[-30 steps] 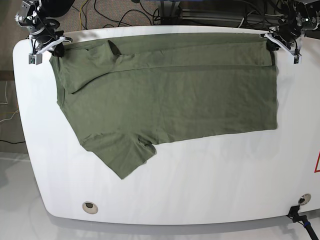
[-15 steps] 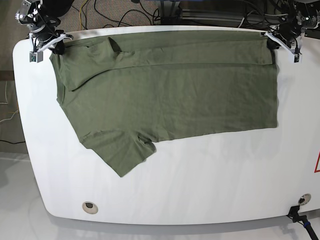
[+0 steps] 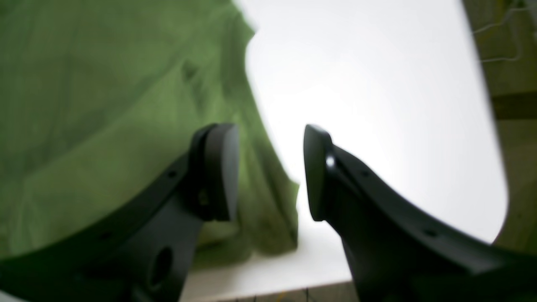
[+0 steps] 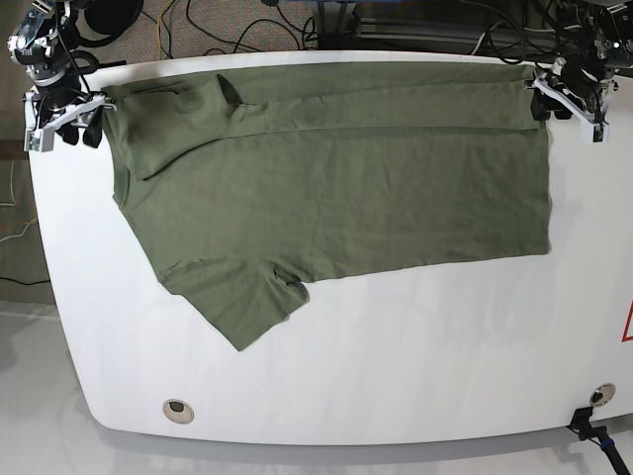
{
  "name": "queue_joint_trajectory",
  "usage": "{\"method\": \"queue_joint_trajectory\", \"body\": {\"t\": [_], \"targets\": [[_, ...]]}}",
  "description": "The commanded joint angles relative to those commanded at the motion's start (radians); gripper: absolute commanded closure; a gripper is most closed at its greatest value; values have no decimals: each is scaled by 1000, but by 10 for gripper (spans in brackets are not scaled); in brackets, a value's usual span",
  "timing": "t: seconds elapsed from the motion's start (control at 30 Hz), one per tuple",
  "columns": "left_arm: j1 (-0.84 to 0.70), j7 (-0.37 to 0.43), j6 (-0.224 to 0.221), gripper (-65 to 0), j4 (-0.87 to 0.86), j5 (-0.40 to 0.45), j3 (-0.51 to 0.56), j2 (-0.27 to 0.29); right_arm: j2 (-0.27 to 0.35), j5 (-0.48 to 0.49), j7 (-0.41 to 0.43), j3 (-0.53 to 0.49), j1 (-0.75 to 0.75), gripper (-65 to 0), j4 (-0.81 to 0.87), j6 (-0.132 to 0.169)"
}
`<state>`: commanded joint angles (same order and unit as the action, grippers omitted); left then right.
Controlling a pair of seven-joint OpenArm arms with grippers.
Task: Fold the T-shirt properly
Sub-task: 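Release the shirt and move both grippers toward the hem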
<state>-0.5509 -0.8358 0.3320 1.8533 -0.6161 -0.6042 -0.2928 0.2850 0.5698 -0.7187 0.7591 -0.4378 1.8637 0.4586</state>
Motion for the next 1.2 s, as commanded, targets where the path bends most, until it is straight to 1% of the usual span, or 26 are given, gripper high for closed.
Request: {"method": "queue_joint_trajectory", "body": {"t": [0.07, 0.13, 0.17, 0.2, 0.27, 0.33, 0.43, 0.5, 0.63, 0.77, 0.87, 0.9, 0.93, 1.0, 1.17, 1.2], "targets": [[47, 6, 1, -229, 2, -21, -29, -11, 5, 3, -7, 2, 52, -247, -1, -1], [109, 6, 6, -245, -6, -51, -63, -21, 13, -2, -22, -10, 122, -246, -20, 4], [141, 7, 11, -256, -18, -63, -73, -26, 19, -5, -30, -21, 159, -248, -33, 1], [148, -8, 13, -234, -10, -55, -55, -15, 2, -31, -27, -41, 75, -247, -14, 1], [210, -15, 12, -232, -23, -54, -48, -20, 3, -128, -81, -127, 169, -249, -35, 3], [260, -18, 16, -233, -44, -53, -34, -24, 4, -219, -118, -216, 277, -250, -83, 6], [331, -9, 18, -237, -105, -46, -11, -28, 6, -308, -136, -321, 423, -251, -185, 5], [369, 0, 21, -241, -155, -47, 10, -32, 5, -320, -135, -367, 519, -249, -265, 7], [440, 21, 20, -252, -250, -40, 61, -40, 9, -297, -135, -415, 703, -259, -451, 8], [475, 33, 20, -260, -308, -37, 89, -49, 25, -290, -89, -482, 857, -271, -678, 14], [480, 36, 21, -262, -320, -34, 91, -53, 27, -281, -17, -528, 946, -275, -867, 25], [478, 41, 20, -263, -314, -30, 89, -54, 25, -284, 9, -538, 964, -276, -913, 35], [475, 42, 19, -264, -314, -29, 87, -54, 24, -284, 35, -548, 980, -278, -957, 40], [468, 46, 21, -266, -302, -26, 85, -53, 20, -295, 80, -557, 997, -279, -1017, 44], [459, 60, 23, -270, -285, -9, 78, -54, 0, -312, 149, -565, 1028, -279, -1109, 48], [464, 64, 14, -266, -286, -14, 69, -56, 10, -318, 91, -547, 1001, -263, -1073, 42]]}}
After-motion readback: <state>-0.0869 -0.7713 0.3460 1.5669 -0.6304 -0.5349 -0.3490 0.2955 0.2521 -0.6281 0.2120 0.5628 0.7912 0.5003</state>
